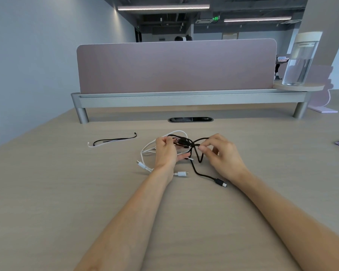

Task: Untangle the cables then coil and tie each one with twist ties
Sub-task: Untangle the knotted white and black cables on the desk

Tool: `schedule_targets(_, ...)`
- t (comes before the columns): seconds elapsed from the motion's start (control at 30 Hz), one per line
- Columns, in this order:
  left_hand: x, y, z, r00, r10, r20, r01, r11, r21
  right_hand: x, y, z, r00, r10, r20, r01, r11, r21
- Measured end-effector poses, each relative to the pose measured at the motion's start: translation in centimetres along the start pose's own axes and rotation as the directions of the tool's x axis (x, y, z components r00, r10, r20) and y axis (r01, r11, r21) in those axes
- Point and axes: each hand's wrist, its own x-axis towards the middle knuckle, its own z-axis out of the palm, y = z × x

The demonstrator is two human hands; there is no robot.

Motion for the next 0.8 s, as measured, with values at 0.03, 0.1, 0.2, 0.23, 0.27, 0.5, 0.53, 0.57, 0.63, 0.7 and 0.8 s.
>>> schedule_targets(0.03,0.0,0.0,0.0,1.0,0.017,-0.002,-0.017,1.0,0.0,0.1,-0.2,-0.1,0.999,0.02,-0.031,-0.02,1.0,0.014)
schedule_targets(0.1,-0.1,0.0,0.1,0.999,0.037,-0.016,-0.038,0.999,-0.014,0.1,-0.2,-0.4,0.995,0.077,-0.067,-0.073,0.996,0.06)
schedule_targets(0.2,0.2,0.2,0.0,0.999,0.007,-0.046,-0.01,0.998,-0.066,0.1,-0.2,-0.8,0.96,0.269,-0.082,-0.239,0.934,0.264)
schedule_targets(0.23,0.2,0.2,-0.1,0.999,0.003,-0.048,-0.006,0.998,-0.069,0.2,-0.2,-1.0,0.94,0.326,-0.099,-0.282,0.908,0.311)
schedule_targets(0.27,0.2,0.2,-0.1,0.999,0.003,-0.05,-0.006,0.998,-0.062,0.3,-0.2,-1.2,0.92,0.372,-0.121,-0.316,0.889,0.33)
schedule_targets(0.5,0.3,0.1,-0.2,0.999,0.029,-0.023,-0.029,0.999,-0.027,0.4,0.2,-1.1,0.875,0.426,-0.228,-0.387,0.901,0.195)
schedule_targets(0.53,0.2,0.1,-0.2,0.999,0.036,0.003,-0.036,0.999,-0.02,0.5,0.4,-1.0,0.873,0.42,-0.249,-0.386,0.906,0.173)
schedule_targets(0.57,0.2,0.2,-0.1,0.998,0.043,0.037,-0.042,0.999,-0.005,0.4,0.7,-0.9,0.877,0.397,-0.269,-0.384,0.918,0.103)
schedule_targets(0.63,-0.1,0.1,0.0,0.992,0.06,0.112,-0.067,0.996,0.059,0.2,1.3,-0.8,0.918,0.284,-0.277,-0.336,0.928,-0.16)
schedule_targets(0.7,-0.3,-0.3,0.2,0.982,0.092,0.164,-0.121,0.977,0.176,0.0,1.3,-0.3,0.963,0.099,-0.252,-0.191,0.907,-0.375)
schedule_targets(0.8,-0.3,-1.0,0.2,0.96,0.162,0.228,-0.238,0.9,0.365,-0.2,0.8,0.1,0.983,-0.064,-0.174,-0.01,0.92,-0.391)
